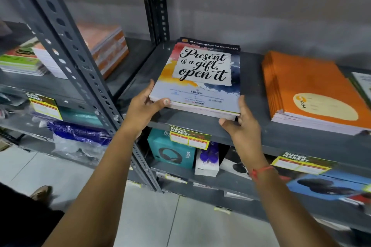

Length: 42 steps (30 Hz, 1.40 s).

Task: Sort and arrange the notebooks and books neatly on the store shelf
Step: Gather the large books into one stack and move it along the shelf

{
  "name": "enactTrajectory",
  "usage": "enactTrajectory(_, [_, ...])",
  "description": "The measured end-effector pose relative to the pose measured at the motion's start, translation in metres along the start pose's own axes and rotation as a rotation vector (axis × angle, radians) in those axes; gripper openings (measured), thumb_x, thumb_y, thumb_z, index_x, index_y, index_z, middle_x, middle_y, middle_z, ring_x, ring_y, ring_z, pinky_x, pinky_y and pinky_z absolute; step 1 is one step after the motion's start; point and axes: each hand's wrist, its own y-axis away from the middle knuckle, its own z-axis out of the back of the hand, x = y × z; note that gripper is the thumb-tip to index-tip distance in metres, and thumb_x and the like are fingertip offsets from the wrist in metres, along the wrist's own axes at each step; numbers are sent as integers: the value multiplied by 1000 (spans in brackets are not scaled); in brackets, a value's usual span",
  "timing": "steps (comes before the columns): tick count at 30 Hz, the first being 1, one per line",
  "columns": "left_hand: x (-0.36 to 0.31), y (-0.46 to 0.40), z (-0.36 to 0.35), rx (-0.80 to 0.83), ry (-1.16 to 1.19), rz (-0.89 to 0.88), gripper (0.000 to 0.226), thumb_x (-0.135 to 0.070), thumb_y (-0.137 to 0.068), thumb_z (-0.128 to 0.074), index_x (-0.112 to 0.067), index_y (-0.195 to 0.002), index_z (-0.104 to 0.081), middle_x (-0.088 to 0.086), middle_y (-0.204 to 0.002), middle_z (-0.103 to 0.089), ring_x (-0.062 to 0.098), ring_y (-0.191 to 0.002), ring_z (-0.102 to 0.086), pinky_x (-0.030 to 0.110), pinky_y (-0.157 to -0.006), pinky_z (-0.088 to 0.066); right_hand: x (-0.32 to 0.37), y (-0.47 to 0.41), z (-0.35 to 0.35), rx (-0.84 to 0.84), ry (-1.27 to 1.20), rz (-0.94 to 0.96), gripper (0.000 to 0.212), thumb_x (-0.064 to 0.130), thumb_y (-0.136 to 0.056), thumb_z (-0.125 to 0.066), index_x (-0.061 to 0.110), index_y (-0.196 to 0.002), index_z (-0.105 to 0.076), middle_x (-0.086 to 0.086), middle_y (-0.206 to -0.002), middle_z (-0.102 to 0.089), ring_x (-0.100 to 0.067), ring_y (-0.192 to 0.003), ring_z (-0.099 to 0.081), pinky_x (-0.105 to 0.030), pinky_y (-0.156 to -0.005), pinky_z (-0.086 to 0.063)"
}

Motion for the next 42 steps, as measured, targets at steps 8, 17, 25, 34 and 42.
enactTrajectory(8, [9, -6, 9, -1, 71, -7, 67, -6, -86, -61, -11, -144, -29, 6, -129, -58, 11, -112, -54, 5, -85, -48, -3, -2, 0, 7, 21, 29, 70, 11, -89, -58, 20, -148, -21, 18, -132, -45, -3, -126, -43, -8, -103, -33])
enactTrajectory(17, [16, -11, 6, -128, 74, -28, 59, -3, -81, -67, -5, -135, -44, 4, -100, -55, 12, -87, -49, 15, -89, -45, -4, -5, -1, -67, 71, 43, 59, 17, -92, -54, 20, -145, -29, 9, -146, -42, -7, -133, -41, -39, -114, -35])
enactTrajectory(25, [17, -12, 2, -172, 62, -55, 53, 3, -85, -59, -2, -135, -42, 10, -130, -57, 9, -104, -54, -2, -76, -47, 2, -3, -2, -66, 137, 37, 60, 25, -93, -51, 23, -147, -24, 20, -133, -41, 0, -121, -39, -26, -111, -31])
enactTrajectory(34, [14, -13, 0, -252, 110, -58, 44, 0, -85, -61, -4, -128, -53, 3, -120, -62, 7, -102, -59, 2, -85, -47, 7, -3, -6, -116, 121, 33, 55, 20, -94, -51, 18, -144, -32, 12, -134, -48, 3, -114, -37, -15, -100, -27])
enactTrajectory(42, [17, -13, 0, -270, 133, -73, 40, 1, -84, -63, -4, -123, -58, -3, -111, -63, -6, -86, -59, 2, -82, -48, 9, -1, -6, -147, 152, 37, 52, 21, -93, -52, 18, -143, -36, -2, -138, -54, 3, -109, -40, -13, -96, -30])
